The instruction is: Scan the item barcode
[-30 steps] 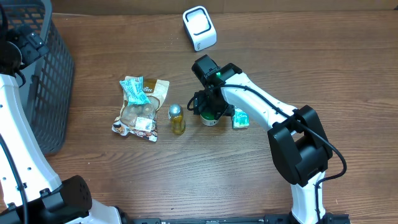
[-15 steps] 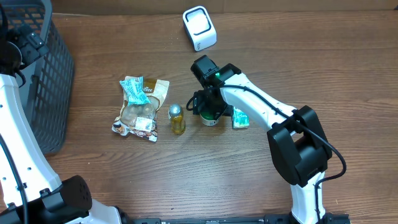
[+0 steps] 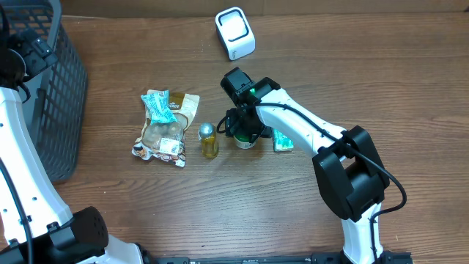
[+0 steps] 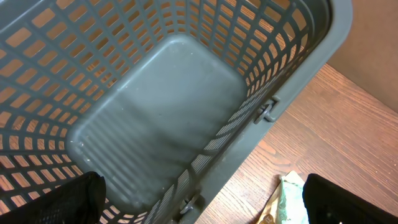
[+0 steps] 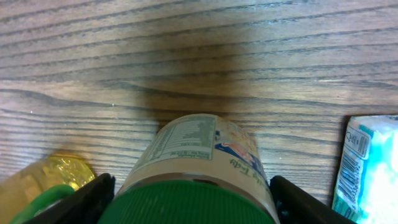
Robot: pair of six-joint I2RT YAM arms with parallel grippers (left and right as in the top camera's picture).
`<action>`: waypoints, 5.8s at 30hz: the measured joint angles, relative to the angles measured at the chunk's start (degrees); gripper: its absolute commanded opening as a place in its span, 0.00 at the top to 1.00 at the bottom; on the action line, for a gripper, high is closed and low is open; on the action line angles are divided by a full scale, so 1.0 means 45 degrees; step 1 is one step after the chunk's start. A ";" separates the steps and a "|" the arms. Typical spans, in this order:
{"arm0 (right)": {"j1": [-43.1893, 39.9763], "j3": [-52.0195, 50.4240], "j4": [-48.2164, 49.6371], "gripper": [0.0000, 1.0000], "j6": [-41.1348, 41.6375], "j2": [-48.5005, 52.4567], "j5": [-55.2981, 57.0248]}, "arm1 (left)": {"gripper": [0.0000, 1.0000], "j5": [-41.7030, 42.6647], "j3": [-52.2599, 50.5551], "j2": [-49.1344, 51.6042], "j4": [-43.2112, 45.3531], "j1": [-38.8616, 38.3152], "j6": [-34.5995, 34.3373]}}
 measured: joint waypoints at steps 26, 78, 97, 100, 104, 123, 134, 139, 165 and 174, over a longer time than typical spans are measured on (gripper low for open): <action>-0.0005 -0.0005 -0.0325 0.25 0.0015 0.0000 0.0675 | 0.00 0.0000 0.0000 0.0000 0.0000 0.0000 0.0000; -0.2113 0.1593 -0.6625 0.56 0.0024 0.0311 -0.4964 | 0.01 0.0000 0.0000 0.0000 0.0000 0.0000 0.0000; -0.2171 0.1593 -0.8038 0.55 0.0058 0.0311 -0.8728 | 0.01 0.0000 0.0000 0.0000 0.0000 0.0000 0.0000; -0.2171 0.1593 -0.8116 0.55 0.0049 0.0311 -0.9078 | 0.01 0.0000 0.0000 0.0000 0.0000 0.0000 0.0000; -0.2171 0.1593 -0.8160 0.55 0.0058 0.0311 -0.9811 | 0.00 0.0000 0.0000 0.0000 0.0000 0.0000 0.0000; -0.2171 0.1593 -0.8519 0.55 0.0058 0.0311 -1.0914 | 0.01 0.0005 0.0000 0.0000 0.0000 0.0000 0.0000; -0.2171 0.1593 -0.8592 0.55 0.0058 0.0311 -1.1239 | 0.00 0.0005 0.0000 0.0000 0.0000 0.0000 0.0000; -0.2171 0.1593 -0.8582 0.55 0.0053 0.0311 -1.1322 | 0.01 0.0000 0.0000 0.0000 0.0000 0.0000 0.0000; -0.2171 0.1593 -0.7771 0.55 0.0063 0.0311 -1.1332 | 0.00 0.0000 0.0000 0.0000 0.0000 0.0000 0.0000; -0.2171 0.1593 -0.5532 0.53 0.0058 0.0311 -0.9165 | 0.00 0.0000 0.0000 0.0000 0.0000 0.0000 0.0000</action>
